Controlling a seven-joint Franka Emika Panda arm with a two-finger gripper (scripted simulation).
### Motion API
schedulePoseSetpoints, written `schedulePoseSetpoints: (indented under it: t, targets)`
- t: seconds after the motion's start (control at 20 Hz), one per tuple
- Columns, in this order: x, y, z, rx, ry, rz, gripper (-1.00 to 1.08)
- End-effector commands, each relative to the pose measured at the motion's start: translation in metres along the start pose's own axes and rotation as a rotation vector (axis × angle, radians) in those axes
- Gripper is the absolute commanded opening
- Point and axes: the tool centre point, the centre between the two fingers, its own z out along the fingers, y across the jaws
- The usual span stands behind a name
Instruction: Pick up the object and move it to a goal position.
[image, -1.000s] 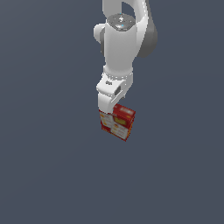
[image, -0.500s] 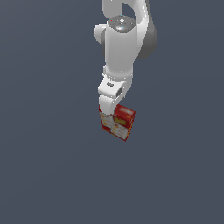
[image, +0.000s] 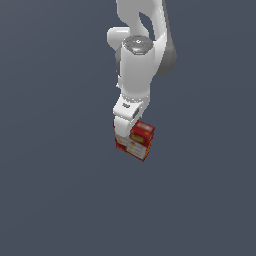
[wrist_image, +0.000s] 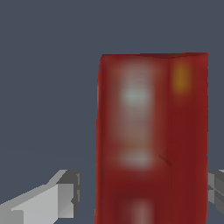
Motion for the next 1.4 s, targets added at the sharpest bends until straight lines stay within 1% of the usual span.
schedulePoseSetpoints:
  t: [0.0,0.25,0.3,0.95,1.15,1.35]
  targets:
    - [0.0,0.0,0.01,0.0,0.0,-0.001,1.0]
    - [0.0,0.001,0.017,0.0,0.0,-0.001,1.0]
    - [0.0,0.001,0.017,0.0,0.0,-0.001,-1.0]
    - [0.001,-0.001,0.014,-0.002,0.0,-0.001,-1.0]
    - [0.006,-0.008,0.004,-0.002,0.0,-0.001,-1.0]
    - [0.014,-0.023,-0.015,-0.002,0.0,-0.002,-1.0]
